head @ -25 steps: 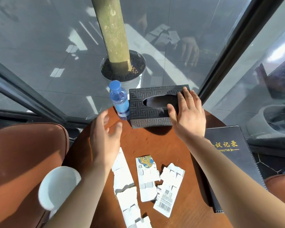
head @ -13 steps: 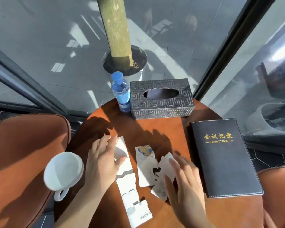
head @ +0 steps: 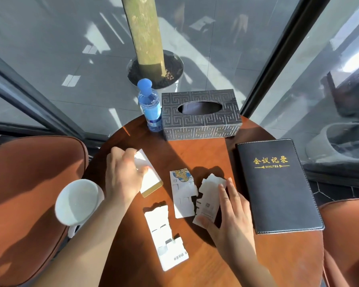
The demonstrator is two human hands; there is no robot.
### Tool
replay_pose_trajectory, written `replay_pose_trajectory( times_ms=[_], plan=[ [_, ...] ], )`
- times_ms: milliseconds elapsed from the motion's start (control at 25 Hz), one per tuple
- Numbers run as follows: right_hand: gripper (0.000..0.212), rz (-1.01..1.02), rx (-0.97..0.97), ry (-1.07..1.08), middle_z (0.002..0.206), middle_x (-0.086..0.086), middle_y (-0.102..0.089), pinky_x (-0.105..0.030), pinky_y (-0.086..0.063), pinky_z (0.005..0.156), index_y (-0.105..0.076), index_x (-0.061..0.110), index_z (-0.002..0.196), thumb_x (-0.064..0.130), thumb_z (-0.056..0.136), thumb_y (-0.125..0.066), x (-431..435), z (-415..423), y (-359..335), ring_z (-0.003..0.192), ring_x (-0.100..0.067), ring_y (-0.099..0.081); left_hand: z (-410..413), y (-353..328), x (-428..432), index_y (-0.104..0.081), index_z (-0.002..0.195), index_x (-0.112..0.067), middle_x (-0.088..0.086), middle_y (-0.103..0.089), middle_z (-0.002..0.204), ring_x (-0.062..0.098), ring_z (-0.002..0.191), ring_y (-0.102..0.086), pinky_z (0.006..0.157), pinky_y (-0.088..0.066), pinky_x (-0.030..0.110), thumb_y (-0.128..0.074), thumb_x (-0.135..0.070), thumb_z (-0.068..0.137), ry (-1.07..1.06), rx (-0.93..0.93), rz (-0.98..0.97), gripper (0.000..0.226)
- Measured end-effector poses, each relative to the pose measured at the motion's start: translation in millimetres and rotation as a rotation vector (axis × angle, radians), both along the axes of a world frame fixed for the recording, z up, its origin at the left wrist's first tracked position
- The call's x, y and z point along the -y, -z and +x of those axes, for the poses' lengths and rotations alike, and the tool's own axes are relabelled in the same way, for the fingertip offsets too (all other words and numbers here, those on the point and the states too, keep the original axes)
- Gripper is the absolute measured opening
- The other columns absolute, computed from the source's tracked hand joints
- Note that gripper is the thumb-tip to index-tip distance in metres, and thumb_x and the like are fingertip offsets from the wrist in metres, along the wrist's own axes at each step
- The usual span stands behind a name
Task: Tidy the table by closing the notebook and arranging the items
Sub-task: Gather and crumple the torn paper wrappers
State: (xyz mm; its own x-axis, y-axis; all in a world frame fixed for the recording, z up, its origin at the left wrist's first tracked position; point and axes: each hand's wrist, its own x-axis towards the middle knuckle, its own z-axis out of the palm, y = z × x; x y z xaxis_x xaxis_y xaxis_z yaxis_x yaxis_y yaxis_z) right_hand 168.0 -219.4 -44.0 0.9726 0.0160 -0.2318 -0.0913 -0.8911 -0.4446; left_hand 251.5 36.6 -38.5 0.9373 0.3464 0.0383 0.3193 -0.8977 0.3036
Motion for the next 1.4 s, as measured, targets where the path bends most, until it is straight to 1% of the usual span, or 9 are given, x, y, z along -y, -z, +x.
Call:
replay_pose_trajectory(
  times_ms=[200,360,560,640,720,840,960,1120,1400],
  plan=[
    [0.097,0.153,0.031,0.139,0.165,0.003,-0.019,-0.044,-0.042,0.109,-0.028,0.033,0.154,0.020,0.077,-0.085,-6.3,11.5,-12.5,0.143,-0.027,-0.031,2.4,0.6,-1.5,-0.058,0.118,-0.011,0.013,-0.063,0.113,0.029,0.103,-0.061,0.073,-0.052,0.032,-0.082,-0.025,0.076,-0.107,0.018,-0.099,0.050],
    [0.097,0.330,0.054,0.288,0.152,0.017,-0.023,-0.033,-0.049,0.100,-0.024,0.048,0.150,0.001,0.083,-0.076,-10.8,11.8,-16.9,0.131,-0.011,-0.039,-5.7,-5.6,-1.9,-0.061,0.112,-0.019,0.003,-0.069,0.102,0.025,0.094,-0.067,0.058,-0.049,0.020,-0.077,-0.024,0.082,-0.318,0.111,-0.353,0.035],
    [0.094,0.521,0.122,0.492,0.112,0.020,-0.065,-0.003,-0.044,0.067,-0.017,0.056,0.147,0.006,0.087,-0.070,1.3,13.6,-22.1,0.086,0.012,-0.062,-28.2,-26.2,4.1,-0.064,0.089,-0.020,-0.002,-0.068,0.082,0.018,0.078,-0.065,0.056,-0.046,0.020,-0.075,-0.024,0.081,-0.357,0.277,-0.554,0.015],
    [0.090,0.576,0.080,0.433,0.102,0.026,-0.064,-0.002,-0.046,0.066,-0.020,0.044,0.152,0.010,0.087,-0.072,1.0,18.5,-21.4,0.086,0.019,-0.061,-36.3,-32.1,7.1,-0.064,0.087,-0.019,-0.002,-0.068,0.081,0.018,0.078,-0.066,0.057,-0.044,0.016,-0.073,-0.024,0.082,-0.338,0.301,-0.554,0.011],
    [0.068,0.588,-0.027,0.299,0.102,0.021,-0.065,-0.013,-0.054,0.068,-0.036,0.036,0.145,0.013,0.090,-0.069,-12.2,25.3,-23.2,0.091,0.002,-0.066,-42.3,-37.6,9.3,-0.065,0.094,-0.014,0.003,-0.071,0.090,0.021,0.084,-0.066,0.059,-0.044,0.015,-0.072,-0.027,0.084,-0.321,0.304,-0.509,0.017],
    [0.034,0.421,-0.119,0.125,0.115,0.004,-0.068,-0.012,-0.052,0.065,-0.051,0.032,0.126,0.026,0.095,-0.063,-40.2,34.6,-22.8,0.093,-0.010,-0.065,-46.6,-45.0,10.2,-0.066,0.103,-0.011,0.006,-0.070,0.099,0.021,0.091,-0.064,0.062,-0.041,0.013,-0.071,-0.028,0.085,-0.302,0.325,-0.427,0.025],
    [0.047,0.196,-0.075,0.067,0.127,0.000,-0.057,-0.033,-0.059,0.080,-0.048,0.025,0.136,0.037,0.093,-0.064,-60.3,41.1,-20.2,0.110,-0.022,-0.060,-48.3,-50.4,8.7,-0.066,0.105,-0.011,0.007,-0.070,0.101,0.021,0.092,-0.063,0.064,-0.042,0.015,-0.070,-0.028,0.086,-0.301,0.327,-0.430,0.025],
    [0.079,-0.074,0.024,0.037,0.124,-0.001,-0.052,-0.034,-0.053,0.083,-0.042,0.022,0.141,0.053,0.077,-0.076,-74.7,47.9,-17.7,0.113,-0.023,-0.052,-51.3,-51.7,7.0,-0.065,0.098,-0.015,0.003,-0.070,0.093,0.016,0.084,-0.062,0.059,-0.039,0.011,-0.070,-0.026,0.086,-0.298,0.315,-0.450,0.016],
    [0.070,-0.171,-0.023,0.078,0.114,-0.004,-0.054,-0.036,-0.043,0.091,-0.051,0.020,0.119,0.052,0.066,-0.085,-81.6,69.9,-20.3,0.110,-0.026,-0.050,-59.4,-52.2,4.8,-0.063,0.094,-0.024,-0.006,-0.065,0.085,0.011,0.072,-0.062,0.055,-0.038,0.011,-0.072,-0.031,0.085,-0.275,0.277,-0.461,0.014]
  ],
)
